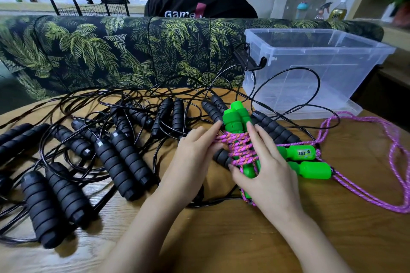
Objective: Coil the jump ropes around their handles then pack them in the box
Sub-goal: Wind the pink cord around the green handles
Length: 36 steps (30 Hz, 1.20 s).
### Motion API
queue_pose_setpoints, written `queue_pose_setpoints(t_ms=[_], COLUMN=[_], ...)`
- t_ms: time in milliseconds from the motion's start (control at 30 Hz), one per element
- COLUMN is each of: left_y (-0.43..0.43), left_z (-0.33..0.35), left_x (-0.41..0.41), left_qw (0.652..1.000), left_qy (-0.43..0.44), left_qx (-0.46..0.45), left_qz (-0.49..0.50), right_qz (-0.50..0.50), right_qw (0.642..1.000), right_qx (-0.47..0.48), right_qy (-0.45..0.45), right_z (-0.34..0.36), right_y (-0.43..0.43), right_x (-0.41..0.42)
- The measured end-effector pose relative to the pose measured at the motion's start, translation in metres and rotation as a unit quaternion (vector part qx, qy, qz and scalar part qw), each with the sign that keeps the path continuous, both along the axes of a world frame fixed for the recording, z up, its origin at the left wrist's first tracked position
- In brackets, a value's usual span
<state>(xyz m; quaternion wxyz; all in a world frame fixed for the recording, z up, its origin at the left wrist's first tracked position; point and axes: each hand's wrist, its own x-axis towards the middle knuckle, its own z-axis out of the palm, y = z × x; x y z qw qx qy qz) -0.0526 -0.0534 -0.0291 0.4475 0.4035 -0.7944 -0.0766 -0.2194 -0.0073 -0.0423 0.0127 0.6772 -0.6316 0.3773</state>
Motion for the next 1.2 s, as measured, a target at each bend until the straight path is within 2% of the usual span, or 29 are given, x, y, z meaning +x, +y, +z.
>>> queue_pose_setpoints(t_ms=[100,200,333,467,567,633,733,867,967,1100,1200], left_y=[-0.001,-0.002,0.002,0.006,0.007,0.007,0.009,0.009,0.010,0.012,0.011], left_z=[0.002,0.004,0.009,0.010,0.011,0.012,0.013,0.015,0.016,0.015,0.016], left_x=[0.004,0.007,0.005,0.000,-0.001,-0.001,-0.002,0.000,0.001,0.000,0.002], left_qw=[0.994,0.969,0.903,0.831,0.784,0.786,0.817,0.873,0.903,0.915,0.928], left_qy=[0.099,0.206,0.305,0.385,0.429,0.439,0.434,0.382,0.338,0.335,0.324], left_qx=[0.005,0.135,0.293,0.371,0.413,0.406,0.365,0.293,0.254,0.221,0.185], left_qz=[0.043,0.038,-0.071,-0.153,-0.178,-0.158,-0.106,-0.081,-0.078,-0.045,-0.025], right_qz=[0.052,0.122,0.227,0.271,0.271,0.249,0.211,0.244,0.244,0.235,0.244], right_qw=[0.996,0.975,0.917,0.886,0.884,0.903,0.919,0.880,0.866,0.873,0.865], right_qx=[-0.012,-0.010,0.030,0.062,0.083,0.076,0.082,0.075,0.064,0.055,0.063], right_qy=[-0.066,-0.188,-0.327,-0.371,-0.371,-0.341,-0.322,-0.401,-0.432,-0.424,-0.433], right_z=[0.001,0.005,0.014,0.016,0.014,0.013,0.011,0.013,0.013,0.011,0.010], right_y=[0.001,0.002,0.007,0.008,0.008,0.006,0.005,0.004,0.002,0.001,-0.001], right_x=[0.002,0.006,0.012,0.012,0.010,0.011,0.014,0.010,0.006,0.006,0.003])
